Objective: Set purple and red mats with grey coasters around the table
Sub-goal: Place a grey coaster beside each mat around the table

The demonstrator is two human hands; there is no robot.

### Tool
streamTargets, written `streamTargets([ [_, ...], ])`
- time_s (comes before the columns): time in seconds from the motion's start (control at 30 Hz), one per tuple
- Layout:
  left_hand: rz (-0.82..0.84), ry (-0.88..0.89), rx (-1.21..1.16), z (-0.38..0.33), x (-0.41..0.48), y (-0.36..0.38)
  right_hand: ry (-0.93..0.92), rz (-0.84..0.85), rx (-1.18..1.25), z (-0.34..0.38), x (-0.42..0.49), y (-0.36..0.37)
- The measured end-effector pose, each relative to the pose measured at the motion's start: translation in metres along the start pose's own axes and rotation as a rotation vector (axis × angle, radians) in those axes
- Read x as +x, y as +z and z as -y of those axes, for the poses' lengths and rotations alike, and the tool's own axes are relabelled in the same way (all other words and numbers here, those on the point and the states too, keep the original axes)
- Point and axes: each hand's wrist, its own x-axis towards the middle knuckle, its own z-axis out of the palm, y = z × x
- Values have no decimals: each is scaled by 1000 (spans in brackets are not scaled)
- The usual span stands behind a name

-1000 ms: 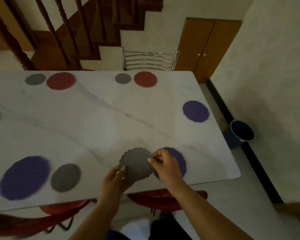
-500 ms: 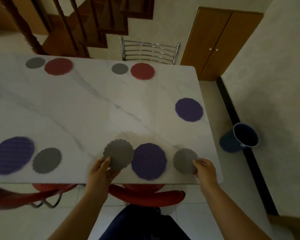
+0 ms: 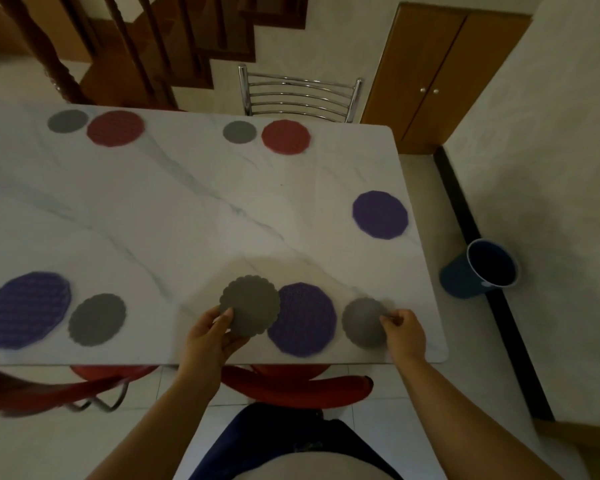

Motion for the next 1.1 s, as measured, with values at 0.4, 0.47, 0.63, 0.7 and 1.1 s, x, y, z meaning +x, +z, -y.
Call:
streamTargets([
  [0.4,35,-11,32,-1,5,-4,50,-25,-65,-12,7,-6],
  [0.47,40,-16,44,-1,6,-4,57,-46,-51,-10,4,-7],
  [0.63,70,-27,71,-2,11,3,-67,-12,81,24,-17,4],
  [0.7,95,-30,101,0,12,10,-191,161,55,49,-32,12],
  [1.1,259,-6,216,-5,26,56,-240,379,327,114,-37,24],
])
